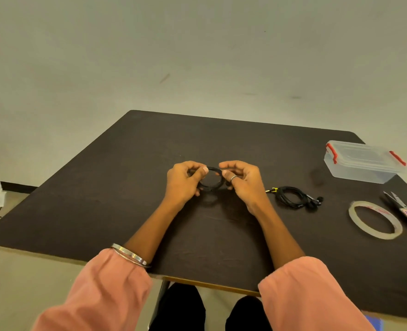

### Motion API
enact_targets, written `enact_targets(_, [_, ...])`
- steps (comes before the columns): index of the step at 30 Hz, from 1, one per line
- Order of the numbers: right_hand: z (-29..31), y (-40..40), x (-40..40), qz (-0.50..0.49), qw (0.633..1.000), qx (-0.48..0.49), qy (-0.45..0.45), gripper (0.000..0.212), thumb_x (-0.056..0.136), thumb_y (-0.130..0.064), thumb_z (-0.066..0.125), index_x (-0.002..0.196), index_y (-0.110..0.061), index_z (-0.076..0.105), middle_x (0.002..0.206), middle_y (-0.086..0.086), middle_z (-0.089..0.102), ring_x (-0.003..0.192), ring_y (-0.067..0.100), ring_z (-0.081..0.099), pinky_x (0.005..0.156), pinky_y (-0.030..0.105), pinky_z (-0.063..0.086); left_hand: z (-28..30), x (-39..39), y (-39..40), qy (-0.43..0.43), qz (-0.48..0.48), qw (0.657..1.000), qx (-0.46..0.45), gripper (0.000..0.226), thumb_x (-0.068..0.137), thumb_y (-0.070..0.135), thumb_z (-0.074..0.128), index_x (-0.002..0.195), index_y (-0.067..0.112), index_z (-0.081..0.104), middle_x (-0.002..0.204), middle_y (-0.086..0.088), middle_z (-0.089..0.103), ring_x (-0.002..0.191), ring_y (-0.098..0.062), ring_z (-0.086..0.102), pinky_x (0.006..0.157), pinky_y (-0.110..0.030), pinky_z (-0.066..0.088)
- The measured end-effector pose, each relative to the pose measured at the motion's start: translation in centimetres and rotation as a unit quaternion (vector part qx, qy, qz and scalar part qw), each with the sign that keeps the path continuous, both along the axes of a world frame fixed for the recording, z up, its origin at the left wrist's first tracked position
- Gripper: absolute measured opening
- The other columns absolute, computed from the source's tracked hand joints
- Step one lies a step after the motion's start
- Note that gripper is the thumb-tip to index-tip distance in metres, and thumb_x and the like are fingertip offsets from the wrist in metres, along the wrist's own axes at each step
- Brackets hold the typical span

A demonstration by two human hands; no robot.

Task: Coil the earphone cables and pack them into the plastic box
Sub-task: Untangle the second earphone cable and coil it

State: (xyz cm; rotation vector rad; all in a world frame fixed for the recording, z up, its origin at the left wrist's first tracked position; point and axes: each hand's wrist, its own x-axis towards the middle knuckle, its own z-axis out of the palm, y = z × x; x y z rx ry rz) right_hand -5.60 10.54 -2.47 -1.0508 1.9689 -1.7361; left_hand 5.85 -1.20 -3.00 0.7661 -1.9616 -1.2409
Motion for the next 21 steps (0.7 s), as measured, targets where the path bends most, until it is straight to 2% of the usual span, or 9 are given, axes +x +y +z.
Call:
enact_targets(3, [-0.1, 2.1, 0.8, -0.061, 0.993, 0.032, 0.091, 0.015, 0.089, -0.011, 0.062, 0.095, -0.022, 0.071, 0.083, -0.005, 0.071, 0.069, 0.008, 0.063, 0.060, 0.029, 0.054, 0.0, -0.1, 2.1, -0.008, -0.009, 1.000, -0.025, 0.009, 0.089, 0.023, 0.066, 0.087, 0.015, 0.072, 0.068, 0.001, 0.068, 0.037, -0.004, 0.052, 0.042, -0.020, 0.047])
enact_targets(7, [-0.2, 4.8, 1.5, -0.120, 0.973, 0.071, 0.184, 0.008, 0.087, -0.014, 0.065, 0.090, -0.018, 0.072, 0.069, -0.013, 0.063, 0.057, 0.005, 0.057, 0.061, 0.027, 0.052, -0.1, 0.0, 3.7, -0.036, -0.038, 0.995, -0.090, 0.010, 0.085, 0.028, 0.070, 0.084, 0.019, 0.075, 0.060, 0.011, 0.066, 0.054, 0.004, 0.060, 0.056, -0.009, 0.045])
enact_targets(9, [-0.4, 5.8, 1.7, -0.132, 0.968, 0.073, 0.198, 0.007, 0.086, -0.013, 0.067, 0.088, -0.016, 0.072, 0.068, -0.014, 0.060, 0.056, 0.004, 0.055, 0.061, 0.026, 0.051, -0.2, -0.1, 4.1, -0.053, -0.042, 0.991, -0.113, 0.011, 0.084, 0.032, 0.070, 0.086, 0.023, 0.076, 0.062, 0.012, 0.067, 0.059, 0.002, 0.062, 0.061, -0.015, 0.049])
enact_targets(11, [-0.5, 6.6, 2.0, -0.147, 0.962, 0.076, 0.216, 0.006, 0.086, -0.012, 0.067, 0.088, -0.014, 0.072, 0.071, -0.013, 0.060, 0.058, 0.000, 0.052, 0.061, 0.018, 0.046, -0.3, -0.2, 4.6, -0.081, -0.043, 0.986, -0.137, 0.014, 0.085, 0.036, 0.068, 0.091, 0.026, 0.076, 0.071, 0.012, 0.070, 0.067, -0.001, 0.064, 0.066, -0.025, 0.054])
enact_targets(14, [-0.6, 7.6, 2.0, -0.183, 0.950, 0.087, 0.236, 0.007, 0.085, -0.011, 0.067, 0.090, -0.013, 0.072, 0.081, -0.006, 0.064, 0.066, 0.000, 0.052, 0.063, 0.006, 0.036, -0.3, -0.4, 5.5, -0.119, -0.052, 0.980, -0.151, 0.021, 0.086, 0.043, 0.064, 0.098, 0.030, 0.074, 0.088, 0.009, 0.073, 0.079, -0.006, 0.064, 0.069, -0.030, 0.054])
enact_targets(16, [-0.6, 8.0, 1.9, -0.201, 0.946, 0.096, 0.235, 0.007, 0.085, -0.012, 0.067, 0.089, -0.012, 0.072, 0.085, -0.002, 0.066, 0.072, 0.004, 0.054, 0.066, 0.009, 0.039, -0.2, -0.5, 6.0, -0.126, -0.053, 0.979, -0.152, 0.027, 0.086, 0.047, 0.063, 0.104, 0.031, 0.073, 0.097, 0.009, 0.073, 0.086, -0.006, 0.064, 0.071, -0.028, 0.052])
enact_targets(18, [-0.6, 8.2, 1.8, -0.200, 0.947, 0.111, 0.226, 0.006, 0.085, -0.014, 0.068, 0.088, -0.011, 0.072, 0.085, -0.001, 0.066, 0.075, 0.008, 0.055, 0.068, 0.020, 0.043, -0.1, -0.6, 6.3, -0.129, -0.050, 0.978, -0.155, 0.032, 0.085, 0.049, 0.063, 0.109, 0.030, 0.071, 0.101, 0.010, 0.071, 0.089, -0.005, 0.062, 0.071, -0.025, 0.048])
enact_targets(21, [-0.7, 8.0, 1.7, -0.171, 0.952, 0.127, 0.219, 0.009, 0.085, -0.018, 0.069, 0.091, -0.011, 0.072, 0.088, -0.001, 0.066, 0.081, 0.009, 0.056, 0.072, 0.021, 0.041, -0.3, -0.6, 6.2, -0.119, -0.040, 0.981, -0.147, 0.034, 0.083, 0.042, 0.068, 0.112, 0.025, 0.069, 0.101, 0.010, 0.070, 0.082, 0.000, 0.057, 0.073, -0.022, 0.045])
